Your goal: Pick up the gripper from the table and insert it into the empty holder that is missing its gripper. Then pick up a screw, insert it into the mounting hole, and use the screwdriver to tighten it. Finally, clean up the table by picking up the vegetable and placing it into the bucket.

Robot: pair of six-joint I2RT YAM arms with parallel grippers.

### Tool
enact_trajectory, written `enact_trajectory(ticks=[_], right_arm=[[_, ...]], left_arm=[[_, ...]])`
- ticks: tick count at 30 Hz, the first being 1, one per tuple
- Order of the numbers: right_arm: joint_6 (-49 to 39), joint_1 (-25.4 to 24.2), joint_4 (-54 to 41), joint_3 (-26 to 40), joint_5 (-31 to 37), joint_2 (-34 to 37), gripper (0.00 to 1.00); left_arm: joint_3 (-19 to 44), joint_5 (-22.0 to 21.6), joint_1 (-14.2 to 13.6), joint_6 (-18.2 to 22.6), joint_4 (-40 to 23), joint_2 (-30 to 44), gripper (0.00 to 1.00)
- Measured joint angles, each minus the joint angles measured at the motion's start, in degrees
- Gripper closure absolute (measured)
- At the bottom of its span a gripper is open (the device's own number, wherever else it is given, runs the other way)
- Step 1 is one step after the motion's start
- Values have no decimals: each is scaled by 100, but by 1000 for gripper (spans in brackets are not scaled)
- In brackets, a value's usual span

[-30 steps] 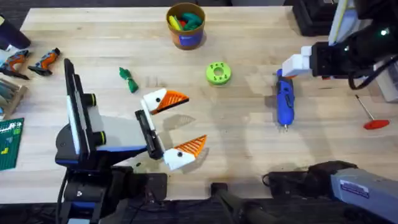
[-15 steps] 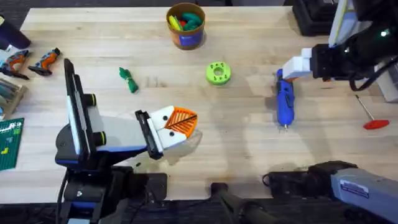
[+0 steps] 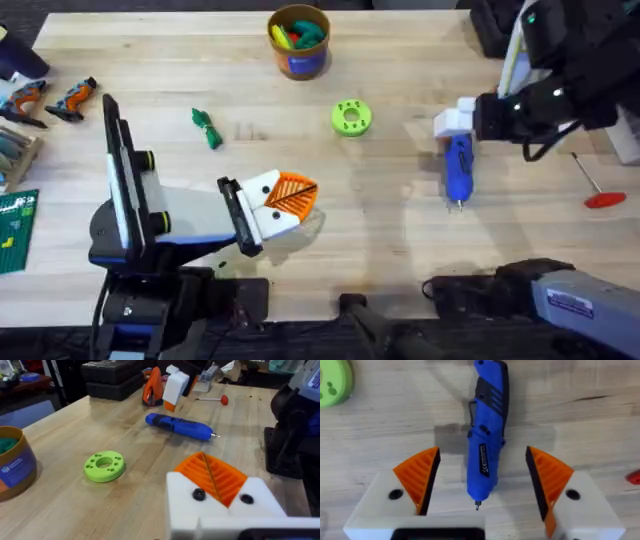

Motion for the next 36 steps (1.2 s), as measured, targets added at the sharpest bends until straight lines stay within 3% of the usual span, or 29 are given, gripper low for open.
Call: enact_trajectory(ticks=[11,22,36], right_arm=[[-48,-38,388,-74,0,852,10],[-137,-630,698,-79,-200,1435,10],[-419,-643,1324,-81,-348,2051,10]], left_arm=[[0,0,0,0,0,0,996],[0,0,0,0,0,-1,996],[0,0,0,-2,0,0,996]])
